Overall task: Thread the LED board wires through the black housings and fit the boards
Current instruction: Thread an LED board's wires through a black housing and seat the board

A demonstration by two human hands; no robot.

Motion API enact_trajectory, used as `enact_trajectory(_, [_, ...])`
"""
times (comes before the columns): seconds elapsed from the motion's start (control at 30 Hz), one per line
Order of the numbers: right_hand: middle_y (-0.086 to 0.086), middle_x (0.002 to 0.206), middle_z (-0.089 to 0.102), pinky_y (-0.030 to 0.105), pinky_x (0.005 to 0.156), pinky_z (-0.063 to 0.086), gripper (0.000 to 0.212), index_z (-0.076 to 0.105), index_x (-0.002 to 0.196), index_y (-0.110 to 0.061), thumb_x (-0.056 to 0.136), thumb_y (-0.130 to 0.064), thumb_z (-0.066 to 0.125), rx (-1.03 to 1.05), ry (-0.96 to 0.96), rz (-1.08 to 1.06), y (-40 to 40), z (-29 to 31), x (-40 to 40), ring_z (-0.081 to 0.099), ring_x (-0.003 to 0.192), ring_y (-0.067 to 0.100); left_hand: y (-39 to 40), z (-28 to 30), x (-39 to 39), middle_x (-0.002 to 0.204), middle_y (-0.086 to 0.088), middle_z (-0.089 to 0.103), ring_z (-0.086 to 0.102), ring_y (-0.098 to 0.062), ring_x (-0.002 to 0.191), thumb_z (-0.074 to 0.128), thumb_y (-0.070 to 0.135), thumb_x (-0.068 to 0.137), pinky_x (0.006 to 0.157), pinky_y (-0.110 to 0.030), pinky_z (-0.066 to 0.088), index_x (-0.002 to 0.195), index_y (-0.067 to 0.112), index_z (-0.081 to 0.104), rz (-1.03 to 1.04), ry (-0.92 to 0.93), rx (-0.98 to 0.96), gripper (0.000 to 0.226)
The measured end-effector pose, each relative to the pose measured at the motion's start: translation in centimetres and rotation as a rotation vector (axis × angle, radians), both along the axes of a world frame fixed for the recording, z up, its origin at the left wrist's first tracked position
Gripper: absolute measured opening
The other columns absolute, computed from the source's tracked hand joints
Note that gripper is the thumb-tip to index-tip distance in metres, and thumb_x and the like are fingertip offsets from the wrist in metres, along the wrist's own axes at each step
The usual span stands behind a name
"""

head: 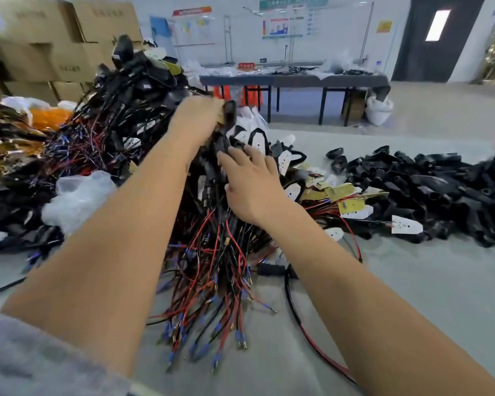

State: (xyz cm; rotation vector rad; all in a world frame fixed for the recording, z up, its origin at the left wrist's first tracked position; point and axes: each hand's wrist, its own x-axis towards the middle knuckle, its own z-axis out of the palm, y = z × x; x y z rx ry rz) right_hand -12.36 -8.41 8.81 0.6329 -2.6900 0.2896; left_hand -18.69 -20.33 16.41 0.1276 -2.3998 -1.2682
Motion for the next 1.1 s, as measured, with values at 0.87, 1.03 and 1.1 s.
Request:
enact_trajectory(0.87, [0.006,0.095,0.064,0.040,0.080,0.045,0.020,0.066,0.088,-0.018,0.082,-0.008,0.050,-0.447,-0.123,-0.361,21.9,-11.7,5.3,0.055,0.098,0.029,23.5,-17.3,8.2,0.126,-0.009,0.042,0.055,-0.032,0.100,0.048,0.014,0.091,0.082,-0.038,0.046,0.111,0.016,0.064,-0.206,-0.091,-0.291,0.026])
enact_trajectory(1.03, [0.002,0.143,0.048,0.040,0.108,0.029,0.050,0.055,0.131,-0.018,0.083,-0.005,0.050,-0.345,0.084,-0.420,22.9,-11.6,4.5,0.036,0.134,0.025,23.5,-18.6,8.1,0.127,-0.005,0.041,0.050,-0.026,0.109,0.055,0.013,0.090,0.083,-0.041,0.051,0.114,0.018,0.061,-0.159,-0.002,-0.321,0.025])
enact_trajectory(1.1, [-0.004,0.152,0.039,0.038,0.112,0.015,0.058,0.042,0.143,-0.023,0.087,-0.010,0.048,-0.257,0.064,-0.407,22.7,-11.6,3.8,0.025,0.142,0.022,23.7,-18.8,8.3,0.130,-0.007,0.042,0.044,-0.028,0.116,0.055,0.014,0.090,0.085,-0.040,0.049,0.119,0.017,0.059,-0.159,0.033,-0.389,0.030])
